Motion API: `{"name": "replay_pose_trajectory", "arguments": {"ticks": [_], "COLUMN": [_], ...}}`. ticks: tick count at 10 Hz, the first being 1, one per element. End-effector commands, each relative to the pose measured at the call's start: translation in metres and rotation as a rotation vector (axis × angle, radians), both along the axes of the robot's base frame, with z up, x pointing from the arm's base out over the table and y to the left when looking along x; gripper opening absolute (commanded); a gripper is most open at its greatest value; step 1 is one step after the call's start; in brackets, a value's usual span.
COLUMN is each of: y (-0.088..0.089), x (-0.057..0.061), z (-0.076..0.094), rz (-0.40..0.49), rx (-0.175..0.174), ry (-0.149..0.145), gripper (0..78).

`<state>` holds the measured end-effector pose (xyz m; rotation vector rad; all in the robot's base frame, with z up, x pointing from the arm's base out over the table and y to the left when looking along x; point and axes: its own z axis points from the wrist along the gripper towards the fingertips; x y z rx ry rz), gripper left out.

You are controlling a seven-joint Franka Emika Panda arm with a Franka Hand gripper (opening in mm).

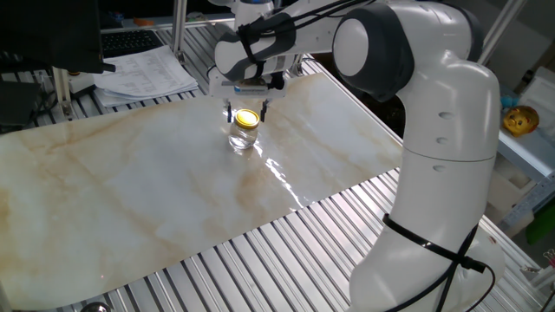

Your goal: Screw the lid onto the jar

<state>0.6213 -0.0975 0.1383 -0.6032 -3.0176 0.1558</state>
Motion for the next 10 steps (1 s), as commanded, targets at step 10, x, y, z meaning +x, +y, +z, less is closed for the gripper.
{"name": "replay_pose_trajectory", "arguments": {"ticks": [10], "y": [-0.0087], "x": [0.0002], "z": [-0.0007], "rz": [0.029], "rx": [0.078], "ry": [-0.024], "gripper": [77.4]}}
